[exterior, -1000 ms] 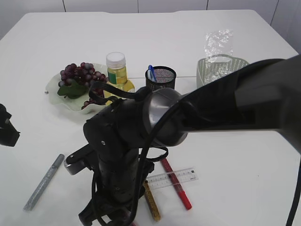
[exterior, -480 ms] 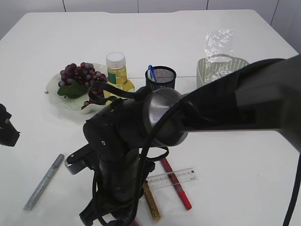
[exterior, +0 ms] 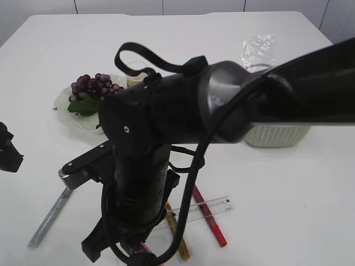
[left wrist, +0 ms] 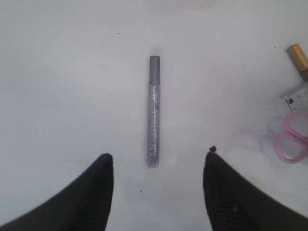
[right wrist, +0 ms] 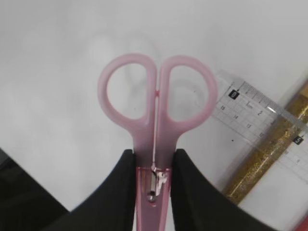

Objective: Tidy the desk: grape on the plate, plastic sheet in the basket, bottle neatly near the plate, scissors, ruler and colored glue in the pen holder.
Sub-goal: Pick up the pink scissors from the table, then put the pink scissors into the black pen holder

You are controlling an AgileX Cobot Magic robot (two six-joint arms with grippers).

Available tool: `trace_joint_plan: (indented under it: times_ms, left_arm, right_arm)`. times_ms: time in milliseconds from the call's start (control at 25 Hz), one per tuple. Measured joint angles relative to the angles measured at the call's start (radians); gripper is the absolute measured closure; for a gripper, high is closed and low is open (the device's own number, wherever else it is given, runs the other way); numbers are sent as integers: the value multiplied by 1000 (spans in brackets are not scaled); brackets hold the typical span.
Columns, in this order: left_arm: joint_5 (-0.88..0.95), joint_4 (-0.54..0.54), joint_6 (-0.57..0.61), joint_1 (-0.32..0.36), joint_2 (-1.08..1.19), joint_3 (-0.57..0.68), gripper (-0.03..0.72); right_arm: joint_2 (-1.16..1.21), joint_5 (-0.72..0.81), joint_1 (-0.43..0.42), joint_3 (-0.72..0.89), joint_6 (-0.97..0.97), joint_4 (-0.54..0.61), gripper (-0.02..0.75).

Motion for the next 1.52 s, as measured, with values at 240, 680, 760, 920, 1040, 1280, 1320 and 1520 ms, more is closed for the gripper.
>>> trace_joint_plan:
  times_ms: [240,680,760,920,1040,1280,1320,1520]
  left_arm:
    - [0,0,0,0,0,0,255]
    - [0,0,0,0,0,0,255]
    - [-2,0,0,0,0,0,255]
    - [-2,0,0,0,0,0,255]
    - [-2,0,0,0,0,0,255]
    - [13,-2,0,0,0,0,255]
    - [19,-2,0,0,0,0,255]
    - [32,-6,0,0,0,0,255]
  right_arm:
    - [-74,15,-11,0,-94,125,596]
    - [-161,38,-125,5,-181,201,596]
    - [-189,39,-193,5,-213,235,596]
    - [-235,39,-335,5,-313,345,596]
    - [-250,30,-440,5,-406,444,596]
    - [-250,-66,-578,6,-640,633,596]
    - [-250,-92,-597,6,-679,669,596]
    - [-208,-229,-660,6,-955,935,596]
